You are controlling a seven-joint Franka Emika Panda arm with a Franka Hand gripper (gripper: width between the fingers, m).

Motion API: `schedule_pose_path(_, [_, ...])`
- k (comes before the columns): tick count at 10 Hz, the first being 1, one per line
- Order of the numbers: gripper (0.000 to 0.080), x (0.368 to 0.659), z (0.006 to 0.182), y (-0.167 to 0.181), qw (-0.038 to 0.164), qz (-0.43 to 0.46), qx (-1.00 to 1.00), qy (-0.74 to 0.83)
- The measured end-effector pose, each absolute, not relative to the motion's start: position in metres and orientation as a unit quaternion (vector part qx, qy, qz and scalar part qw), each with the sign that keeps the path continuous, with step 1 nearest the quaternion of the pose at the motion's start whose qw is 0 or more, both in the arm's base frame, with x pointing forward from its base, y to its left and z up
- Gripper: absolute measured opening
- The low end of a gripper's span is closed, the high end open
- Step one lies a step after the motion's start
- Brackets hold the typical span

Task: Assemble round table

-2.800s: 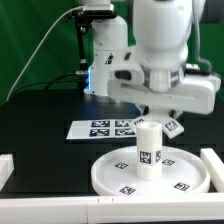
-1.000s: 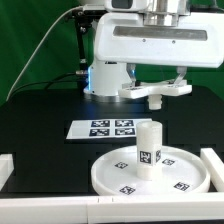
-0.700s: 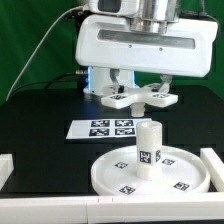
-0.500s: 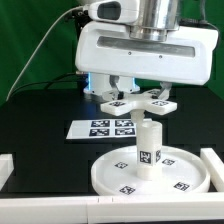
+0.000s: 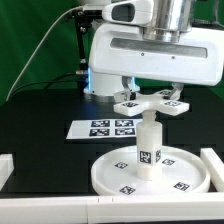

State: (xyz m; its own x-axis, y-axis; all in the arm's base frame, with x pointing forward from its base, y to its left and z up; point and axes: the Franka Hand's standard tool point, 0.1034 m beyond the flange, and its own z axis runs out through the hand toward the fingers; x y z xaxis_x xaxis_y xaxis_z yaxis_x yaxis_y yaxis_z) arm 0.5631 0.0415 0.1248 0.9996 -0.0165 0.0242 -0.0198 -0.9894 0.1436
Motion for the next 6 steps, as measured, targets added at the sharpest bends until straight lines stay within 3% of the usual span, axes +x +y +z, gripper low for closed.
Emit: schedule_pose_path(6, [0.0448,0.561,0.108,0.04,0.077,0.009,0.997,-0.007])
